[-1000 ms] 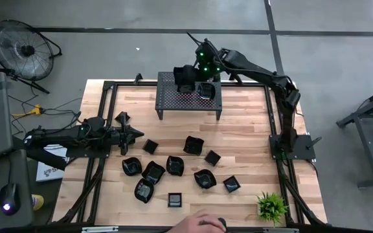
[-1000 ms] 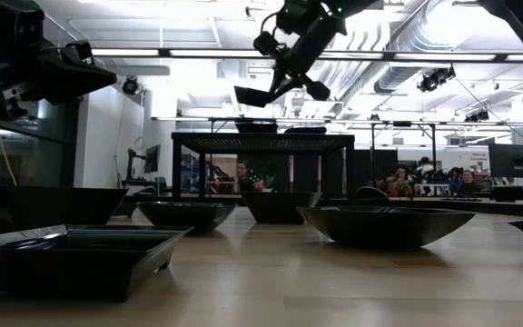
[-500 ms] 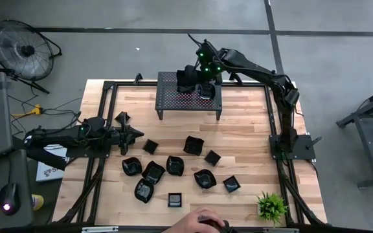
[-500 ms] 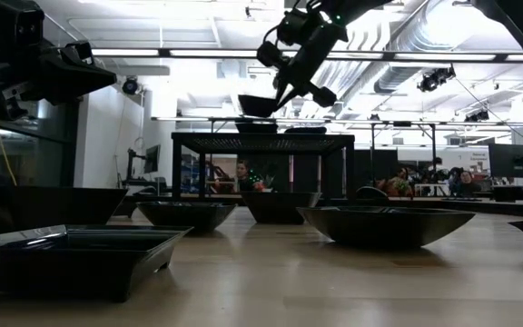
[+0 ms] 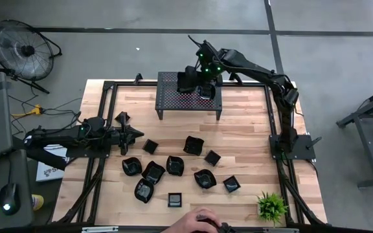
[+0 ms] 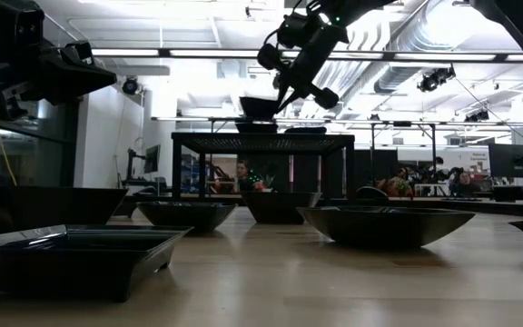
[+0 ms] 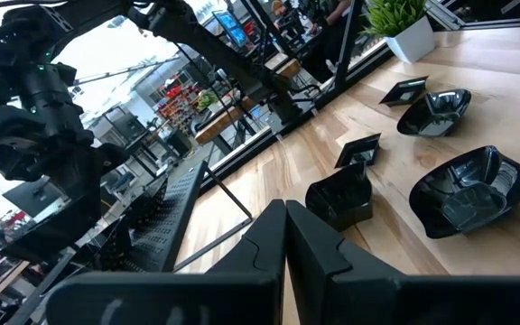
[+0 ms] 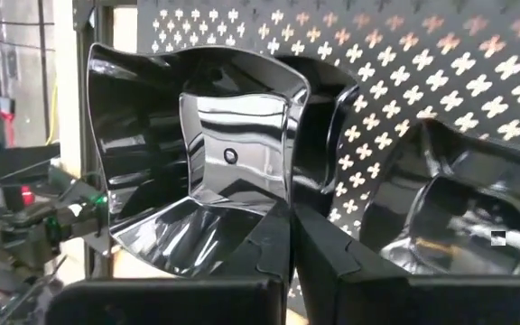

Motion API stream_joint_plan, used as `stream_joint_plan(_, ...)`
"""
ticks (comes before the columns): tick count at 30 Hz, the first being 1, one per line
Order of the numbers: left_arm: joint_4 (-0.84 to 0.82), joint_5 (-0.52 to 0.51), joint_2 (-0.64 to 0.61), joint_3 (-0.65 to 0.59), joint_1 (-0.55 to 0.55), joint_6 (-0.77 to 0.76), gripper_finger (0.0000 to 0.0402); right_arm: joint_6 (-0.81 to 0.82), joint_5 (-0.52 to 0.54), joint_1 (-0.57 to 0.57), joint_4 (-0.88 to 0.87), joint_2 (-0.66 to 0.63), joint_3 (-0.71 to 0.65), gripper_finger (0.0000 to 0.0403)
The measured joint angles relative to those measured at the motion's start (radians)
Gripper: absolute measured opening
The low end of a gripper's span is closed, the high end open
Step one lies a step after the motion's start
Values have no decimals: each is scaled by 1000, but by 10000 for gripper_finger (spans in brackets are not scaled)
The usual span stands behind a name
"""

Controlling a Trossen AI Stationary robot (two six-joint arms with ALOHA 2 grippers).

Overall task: Pick & Place Mini shaped plates
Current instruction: Stack the distorted square plate on top of the distorted square plate on the shelf

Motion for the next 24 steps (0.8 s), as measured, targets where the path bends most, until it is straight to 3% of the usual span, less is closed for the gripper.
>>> stream_joint_plan(24,-1,-7,0,0,0,0,3,7,-9,13,51,18,-56,11)
